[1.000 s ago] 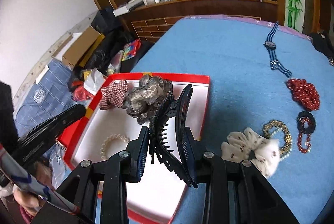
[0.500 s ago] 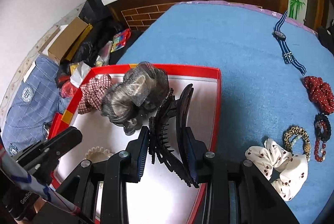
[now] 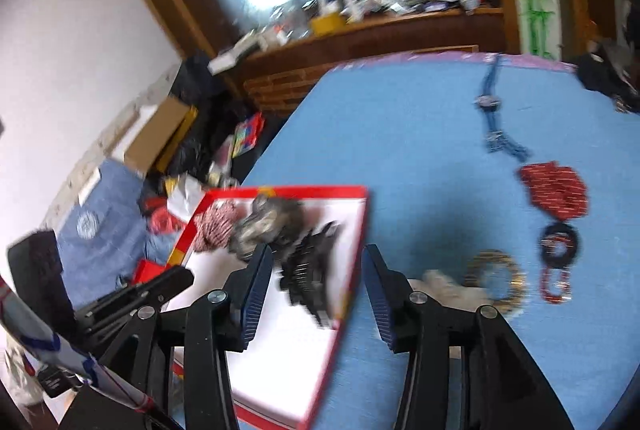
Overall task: Organize jewelry
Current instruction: 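Grasp the white polka-dot scrunchie with the left tool while the right tool reaches the black scrunchie, then grasp the black scrunchie with the right tool while the left tool holds the white scrunchie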
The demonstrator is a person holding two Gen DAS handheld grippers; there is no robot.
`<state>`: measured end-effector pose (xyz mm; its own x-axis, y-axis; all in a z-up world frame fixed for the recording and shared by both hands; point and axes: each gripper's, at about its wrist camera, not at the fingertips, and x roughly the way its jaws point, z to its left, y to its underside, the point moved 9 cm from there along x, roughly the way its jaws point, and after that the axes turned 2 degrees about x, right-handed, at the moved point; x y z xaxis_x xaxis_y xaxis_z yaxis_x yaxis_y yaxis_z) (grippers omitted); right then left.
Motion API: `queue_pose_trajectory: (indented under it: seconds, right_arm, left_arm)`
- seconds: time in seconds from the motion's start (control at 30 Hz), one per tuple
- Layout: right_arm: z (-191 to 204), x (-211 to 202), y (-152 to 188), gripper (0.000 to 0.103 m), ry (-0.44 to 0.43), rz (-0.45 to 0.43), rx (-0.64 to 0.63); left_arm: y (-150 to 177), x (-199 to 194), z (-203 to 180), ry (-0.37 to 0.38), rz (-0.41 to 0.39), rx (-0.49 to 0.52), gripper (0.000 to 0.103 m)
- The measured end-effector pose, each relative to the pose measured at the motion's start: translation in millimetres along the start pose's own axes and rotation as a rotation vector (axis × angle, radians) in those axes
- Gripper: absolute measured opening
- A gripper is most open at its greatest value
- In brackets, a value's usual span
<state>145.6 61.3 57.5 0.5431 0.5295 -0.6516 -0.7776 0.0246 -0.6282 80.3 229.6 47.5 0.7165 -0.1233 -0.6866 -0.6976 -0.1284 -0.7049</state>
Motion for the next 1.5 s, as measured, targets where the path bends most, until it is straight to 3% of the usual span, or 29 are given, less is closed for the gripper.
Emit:
queue_pose_trajectory:
  seconds: [0.17,0.3,0.37,0.47,0.53,0.6,0.63,0.67,0.73,0.83,1.03,1.37,1.4,1.5]
  right_arm:
    - [-81,-33,-5,0.051,0.112,-0.056,0.110]
    - [-140,-42,4,0.051,0.181,-0.063,0.199]
    - [-163,-43,10,0.051,0.182,-0.065,0.245]
    - [-191,-43,16,0.051,0.180,-0.053,0.308]
    - [-202,-49,15,0.051,0.176,-0.068,0.341]
    - [-209,-49,17,0.051,0.162,-0.059,0.356]
    - [-211,-48,18,0.051,0.149,-0.055,0.369]
    - [-213,-46,19,0.051,0.129,-0.048,0.387]
    - [-216,-42,20,0.048,0.099,-0.039,0.400]
    - [-213,-34,21,0.033,0.067,-0.023,0.406]
    - [-209,-13,24,0.031,0.062,0.009,0.415]
    - [-221,24,7,0.030,0.193,0.065,0.405]
    - [-222,30,7,0.029,0.199,0.077,0.399]
    - [-221,32,6,0.010,0.235,0.080,0.342]
  left_arm:
    - [5,10,-60,0.067,0.048,0.078,0.015]
    - [18,27,-115,0.158,0.127,0.142,0.035]
    - [25,37,-142,0.179,0.159,0.183,0.051]
    - [33,57,-172,0.147,0.194,0.244,0.066]
    - [38,76,-188,0.117,0.212,0.281,0.066]
    - [42,98,-193,0.041,0.229,0.299,0.066]
    - [45,107,-191,0.006,0.238,0.303,0.061]
    - [46,117,-191,-0.019,0.241,0.298,0.038]
    - [47,131,-188,-0.024,0.257,0.269,0.008]
    - [43,137,-181,-0.008,0.217,0.209,0.008]
    - [10,105,-170,0.041,0.030,0.158,0.008]
    - [6,95,-168,0.070,0.021,0.160,0.008]
    - [7,91,-165,0.072,0.022,0.158,0.008]
    - [10,91,-166,0.074,0.028,0.163,0.008]
